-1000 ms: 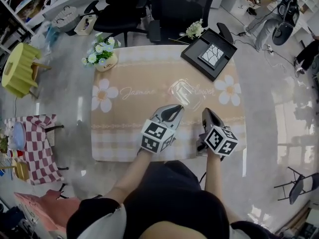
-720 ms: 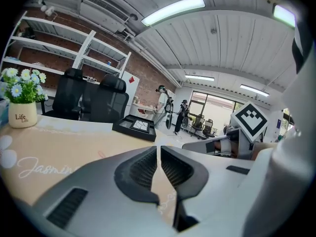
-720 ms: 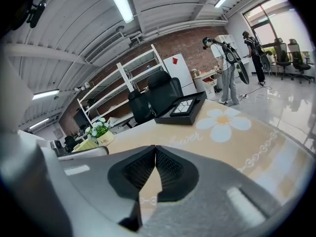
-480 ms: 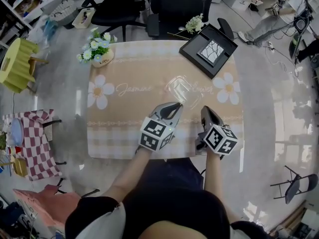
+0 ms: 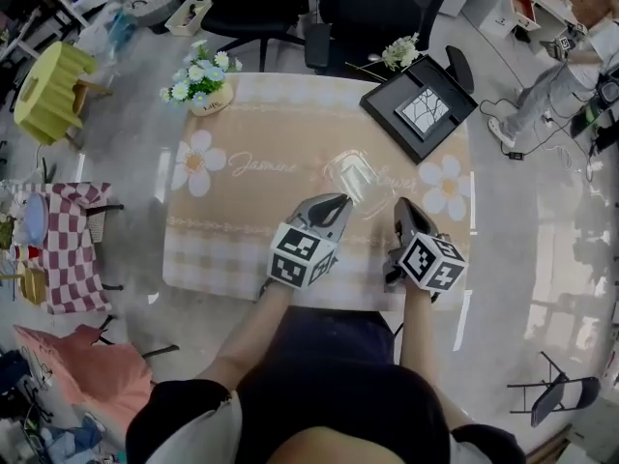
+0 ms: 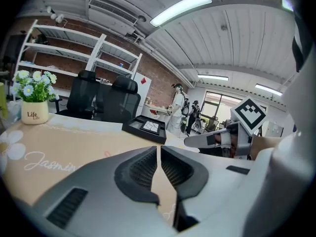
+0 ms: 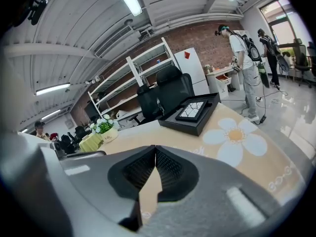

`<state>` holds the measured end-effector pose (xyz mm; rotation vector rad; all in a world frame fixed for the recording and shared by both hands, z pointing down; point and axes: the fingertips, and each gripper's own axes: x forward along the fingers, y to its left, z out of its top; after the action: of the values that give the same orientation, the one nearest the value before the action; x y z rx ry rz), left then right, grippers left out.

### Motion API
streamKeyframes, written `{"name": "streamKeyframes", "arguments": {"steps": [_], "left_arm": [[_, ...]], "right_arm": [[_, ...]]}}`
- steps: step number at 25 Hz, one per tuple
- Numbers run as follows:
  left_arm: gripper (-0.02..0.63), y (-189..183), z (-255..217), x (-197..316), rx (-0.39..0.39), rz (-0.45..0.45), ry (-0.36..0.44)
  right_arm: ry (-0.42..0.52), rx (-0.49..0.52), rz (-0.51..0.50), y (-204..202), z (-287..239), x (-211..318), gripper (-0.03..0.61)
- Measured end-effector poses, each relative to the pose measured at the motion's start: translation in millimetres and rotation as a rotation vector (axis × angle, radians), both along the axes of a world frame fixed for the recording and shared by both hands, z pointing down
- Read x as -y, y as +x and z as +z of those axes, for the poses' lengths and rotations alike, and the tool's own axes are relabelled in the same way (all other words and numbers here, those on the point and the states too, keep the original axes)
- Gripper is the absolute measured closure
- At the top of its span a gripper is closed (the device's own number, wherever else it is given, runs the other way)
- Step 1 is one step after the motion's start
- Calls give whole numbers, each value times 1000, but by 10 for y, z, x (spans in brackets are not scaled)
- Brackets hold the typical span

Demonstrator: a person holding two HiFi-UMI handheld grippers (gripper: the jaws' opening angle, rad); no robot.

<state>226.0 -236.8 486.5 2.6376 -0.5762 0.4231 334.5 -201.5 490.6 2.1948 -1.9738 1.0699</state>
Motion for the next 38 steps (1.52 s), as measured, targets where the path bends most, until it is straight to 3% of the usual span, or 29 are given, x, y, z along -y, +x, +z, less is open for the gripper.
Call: {"name": "streamKeyframes", "arguments": {"steps": [13, 30, 34, 38], "left_arm": [[581, -51, 88, 200, 26, -177, -10], [581, 36, 233, 425, 38, -256, -51], [581, 78, 304, 474, 38, -267, -66], [581, 107, 371, 512, 42, -281, -78]], "right_arm": [[9, 14, -191, 68, 54, 384, 574], [-67, -31, -285, 284, 266, 682, 572], [-86, -22, -346, 230, 326, 761, 518], [-105, -17, -399, 191, 392, 810, 511]]}}
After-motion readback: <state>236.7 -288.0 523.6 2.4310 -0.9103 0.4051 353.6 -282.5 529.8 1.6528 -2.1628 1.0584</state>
